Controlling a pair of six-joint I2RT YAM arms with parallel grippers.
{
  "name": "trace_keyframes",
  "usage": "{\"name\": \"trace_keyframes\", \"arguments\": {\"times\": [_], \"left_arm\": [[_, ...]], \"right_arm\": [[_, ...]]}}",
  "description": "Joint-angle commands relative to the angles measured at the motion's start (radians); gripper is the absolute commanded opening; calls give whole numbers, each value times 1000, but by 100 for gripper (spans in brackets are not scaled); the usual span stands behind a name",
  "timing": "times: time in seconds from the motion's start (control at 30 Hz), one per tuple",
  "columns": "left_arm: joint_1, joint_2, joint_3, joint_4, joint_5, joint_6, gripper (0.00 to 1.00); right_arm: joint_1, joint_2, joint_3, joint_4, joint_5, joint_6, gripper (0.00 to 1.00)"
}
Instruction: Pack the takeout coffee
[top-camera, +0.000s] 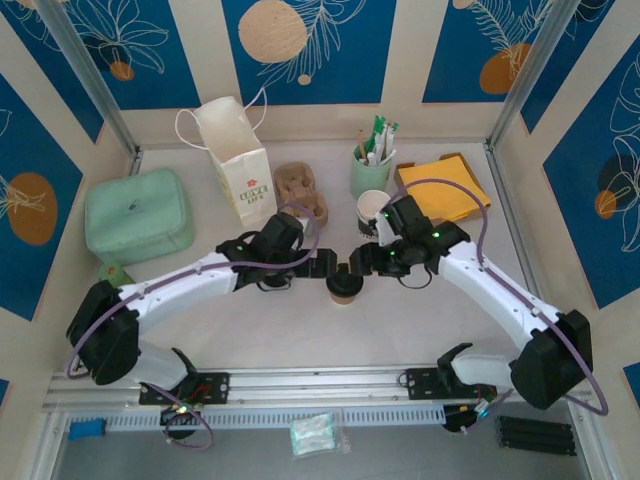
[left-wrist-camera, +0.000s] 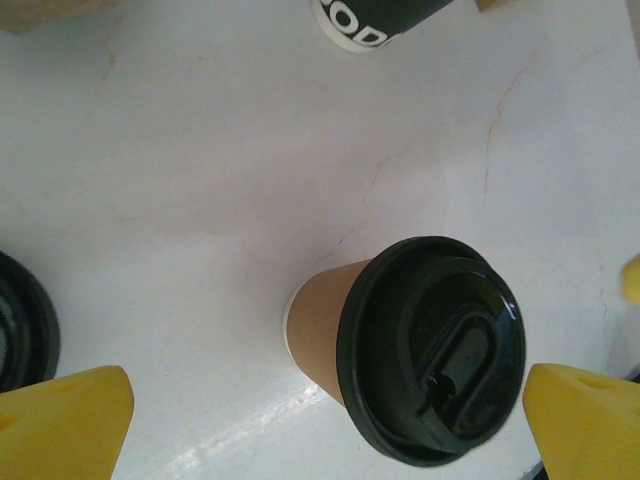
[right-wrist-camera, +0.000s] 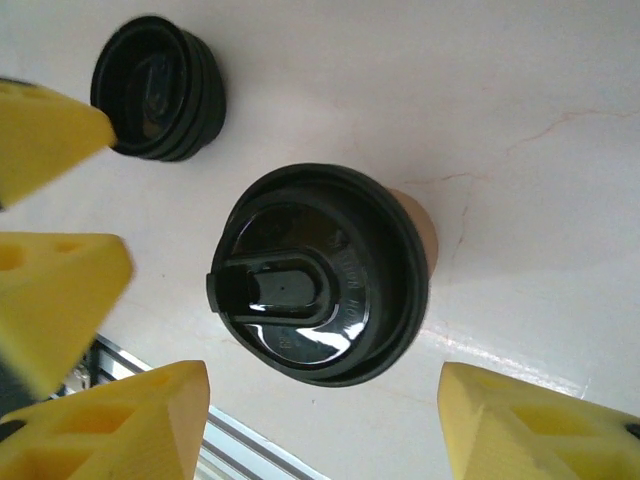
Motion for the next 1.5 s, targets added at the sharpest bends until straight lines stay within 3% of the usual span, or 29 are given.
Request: {"name": "trace_keyframes", "arguments": {"times": [0.0,0.13,0.17,0.23,0.33,0.77,1.47], "left_arm": [[40,-84,6,-51,-37,21,99],[110,-182,-33,-82,-49,27,99],[126,-202,-44,-87,-50,27,99],[164,-244,-65,-96,-43,28,99],[202,-289,-91,-100,-33,27,100],[241,-334,-140,-91,-1,23,99],[244,-327,-145,-74,13,5,99]], "right_arm": [[67,50,65,-82,104,-43,64],[144,121,132,-125,205,-51,67],[156,135,146,-132,221,-52,69],[183,167,174,-144,258,-53,83],[215,209,213,-156,282,-54,85],[269,303,259,-194,362,-34,88],[270,347,224,-143,309,-46,82]]}}
